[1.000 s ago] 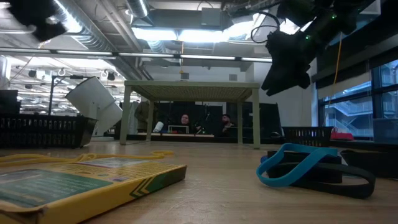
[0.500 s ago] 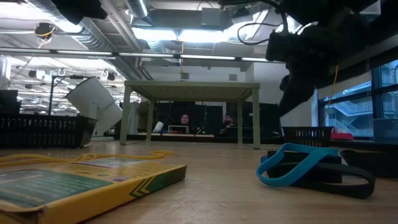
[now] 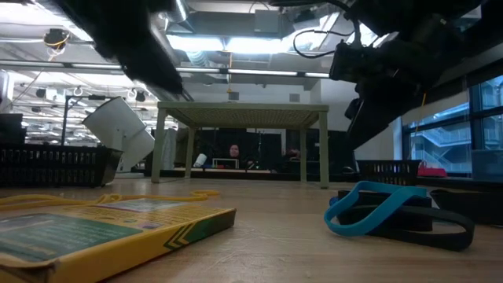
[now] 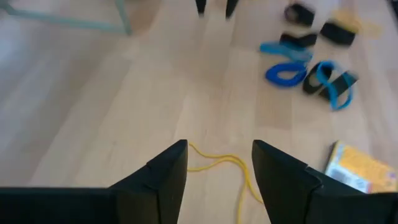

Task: Pick & Place Office Desk Supplies
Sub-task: Put the yellow rubber band into the bottom left black bin

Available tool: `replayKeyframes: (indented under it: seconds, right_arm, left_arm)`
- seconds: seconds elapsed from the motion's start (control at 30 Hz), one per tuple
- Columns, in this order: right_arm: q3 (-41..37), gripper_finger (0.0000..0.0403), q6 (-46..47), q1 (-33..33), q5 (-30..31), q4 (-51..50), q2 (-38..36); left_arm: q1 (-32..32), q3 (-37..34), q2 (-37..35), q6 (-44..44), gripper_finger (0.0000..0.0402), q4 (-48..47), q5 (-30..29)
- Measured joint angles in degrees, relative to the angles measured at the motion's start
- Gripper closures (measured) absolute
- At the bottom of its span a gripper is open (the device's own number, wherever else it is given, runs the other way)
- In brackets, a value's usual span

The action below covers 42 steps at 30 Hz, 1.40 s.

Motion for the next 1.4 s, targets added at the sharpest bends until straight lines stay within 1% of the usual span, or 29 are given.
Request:
replayKeyframes:
  seconds: [0.1, 0.17, 0.3, 0.37, 0.4, 0.5, 0.6, 0.67, 0.83, 0.97, 1.07, 1.2, 1.3, 1.4]
  right_arm:
    - [0.00, 0.0227, -0.07, -0.02, 0.40, 0.02, 0.00]
    - [0.00, 0.0227, -0.06, -0.02, 0.36, 0.02, 0.00]
    - [0.00, 0.0227, -0.06, -0.02, 0.33, 0.02, 0.00]
    - [0.00, 0.0227, -0.05, -0.02, 0.33, 0.06, 0.00]
    - [0.00, 0.0227, -0.06, -0.02, 0.23, 0.07, 0.00]
    - [0.00, 0.0227, -0.03, -0.02, 0.18, 0.40, 0.00]
    - [0.00, 0.0227, -0.03, -0.02, 0.18, 0.50, 0.00]
    - [0.00, 0.0227, -0.03, -0.02, 0.18, 0.77, 0.00]
    - [0.00, 0.0227, 0.01, -0.02, 0.43, 2.21, 0.00]
    - [0.00, 0.0227, 0.12, -0.02, 2.72, 3.90, 0.00]
    - [0.00, 0.0227, 0.12, -0.02, 4.25, 4.60, 0.00]
    - [0.00, 0.0227, 0.28, 0.03, 6.34, 5.84, 0.00]
    - [0.00, 0.0227, 1.81, 0.05, 8.40, 6.17, 0.00]
    - [0.00, 0.0227, 2.96, 0.05, 10.42, 6.12, 0.00]
  left_arm:
    - [4.10, 0.00, 4.14, 3.16, 0.0228, 1.97, 5.06]
    - [6.34, 0.00, 6.79, 4.73, 0.0228, 2.28, 7.22]
    - [9.37, 0.00, 12.19, 3.82, 0.0226, 3.68, 13.43]
    - [9.82, 0.00, 14.86, 2.83, 0.0227, 5.82, 16.76]
    - [9.71, 0.00, 16.16, 2.78, 0.0228, 7.27, 17.52]
    - [8.36, 0.00, 19.07, 2.74, 0.0227, 11.81, 18.58]
    - [6.81, 0.00, 20.43, 2.72, 0.0219, 15.40, 19.67]
    - [5.86, 0.00, 20.78, 2.70, 0.0213, 16.13, 19.63]
    - [3.82, 0.00, 22.37, 2.95, 0.0200, 15.60, 16.15]
    - [3.38, 0.11, 23.90, 3.36, 0.0203, 15.83, 15.50]
    - [3.36, 0.23, 24.69, 1.37, 0.0213, 15.64, 14.39]
    - [3.24, 0.26, 25.14, 0.45, 0.0242, 15.25, 13.85]
    - [2.66, 0.22, 25.24, 0.68, 0.0279, 14.70, 12.53]
    - [1.66, 0.22, 25.29, 3.10, 0.0321, 13.72, 11.24]
